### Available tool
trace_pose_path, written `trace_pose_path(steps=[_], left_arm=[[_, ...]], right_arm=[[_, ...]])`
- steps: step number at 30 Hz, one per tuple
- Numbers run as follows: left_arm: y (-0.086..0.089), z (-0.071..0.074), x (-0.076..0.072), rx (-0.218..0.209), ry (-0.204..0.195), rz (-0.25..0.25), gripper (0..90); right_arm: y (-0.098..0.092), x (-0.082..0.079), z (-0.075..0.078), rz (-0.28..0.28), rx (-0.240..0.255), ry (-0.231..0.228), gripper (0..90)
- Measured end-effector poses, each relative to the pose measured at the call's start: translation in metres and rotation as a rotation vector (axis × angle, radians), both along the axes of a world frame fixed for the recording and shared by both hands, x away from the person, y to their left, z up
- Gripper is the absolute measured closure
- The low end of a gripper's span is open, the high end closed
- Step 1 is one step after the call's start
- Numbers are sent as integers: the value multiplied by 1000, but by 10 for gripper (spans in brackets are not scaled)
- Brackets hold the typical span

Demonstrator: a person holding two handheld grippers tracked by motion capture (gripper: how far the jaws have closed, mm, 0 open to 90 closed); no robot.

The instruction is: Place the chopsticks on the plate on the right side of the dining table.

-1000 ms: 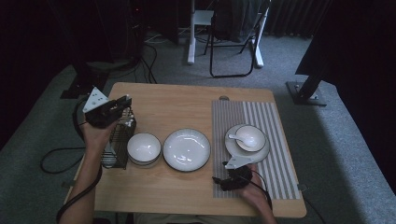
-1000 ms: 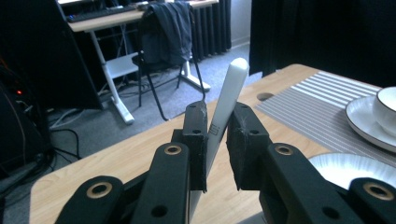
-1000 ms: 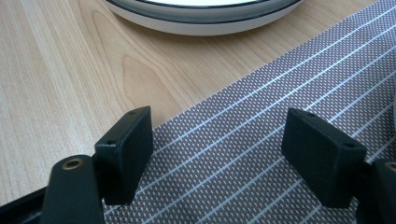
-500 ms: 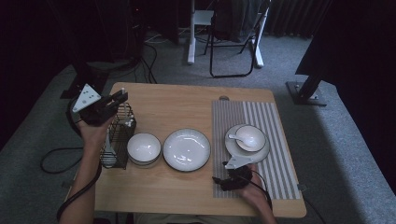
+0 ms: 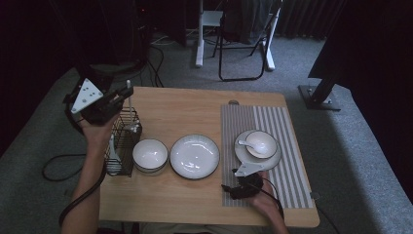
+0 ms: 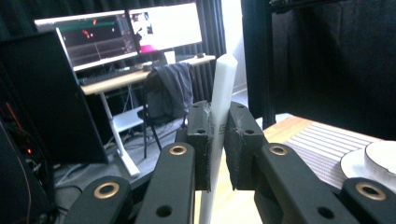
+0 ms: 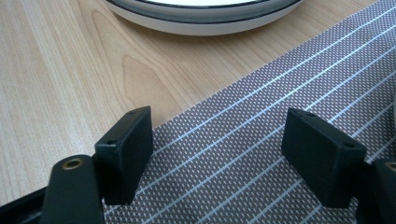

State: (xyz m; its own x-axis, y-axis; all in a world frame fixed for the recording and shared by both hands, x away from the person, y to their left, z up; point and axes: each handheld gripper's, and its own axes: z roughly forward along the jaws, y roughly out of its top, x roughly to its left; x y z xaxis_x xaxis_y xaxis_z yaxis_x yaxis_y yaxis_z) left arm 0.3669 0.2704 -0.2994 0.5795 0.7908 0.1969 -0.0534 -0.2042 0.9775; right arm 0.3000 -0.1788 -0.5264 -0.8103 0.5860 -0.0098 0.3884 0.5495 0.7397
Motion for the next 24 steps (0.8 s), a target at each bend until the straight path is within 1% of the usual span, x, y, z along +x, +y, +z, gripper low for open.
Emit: trace_pose_path(steps=[5,7,8,10,11,13,17,18,20,21,22,23,24], left_arm=[[-5,15,-3,-3,-39,-4,821],[-7,21,-4,-13,-50,-13,827],[-9,24,-4,-24,-56,-26,826],[-13,28,-6,-22,-71,-26,828],[-14,30,-6,-33,-72,-37,828],[-19,31,-6,-49,-66,-64,828],[-33,26,-4,-40,-37,-118,829],[-33,26,-4,-40,-37,-118,829],[-40,22,-2,-50,-6,-162,829],[-40,22,-2,-50,-6,-162,829],[-44,19,-2,-58,11,-184,829],[-44,19,-2,-58,11,-184,829],[-48,18,-3,-62,23,-208,829]], right_arm=[[0,0,0,-1,1,0,248],[0,0,0,-1,1,0,248],[0,0,0,0,0,1,248],[0,0,0,0,0,1,248],[0,0,0,-1,1,1,248],[0,0,0,-1,1,-1,248],[0,0,0,0,1,-1,248],[0,0,0,0,1,-1,248],[0,0,0,-1,1,0,248],[0,0,0,-1,1,0,248],[0,0,0,-1,1,0,248],[0,0,0,-1,1,0,248],[0,0,0,0,1,0,248]])
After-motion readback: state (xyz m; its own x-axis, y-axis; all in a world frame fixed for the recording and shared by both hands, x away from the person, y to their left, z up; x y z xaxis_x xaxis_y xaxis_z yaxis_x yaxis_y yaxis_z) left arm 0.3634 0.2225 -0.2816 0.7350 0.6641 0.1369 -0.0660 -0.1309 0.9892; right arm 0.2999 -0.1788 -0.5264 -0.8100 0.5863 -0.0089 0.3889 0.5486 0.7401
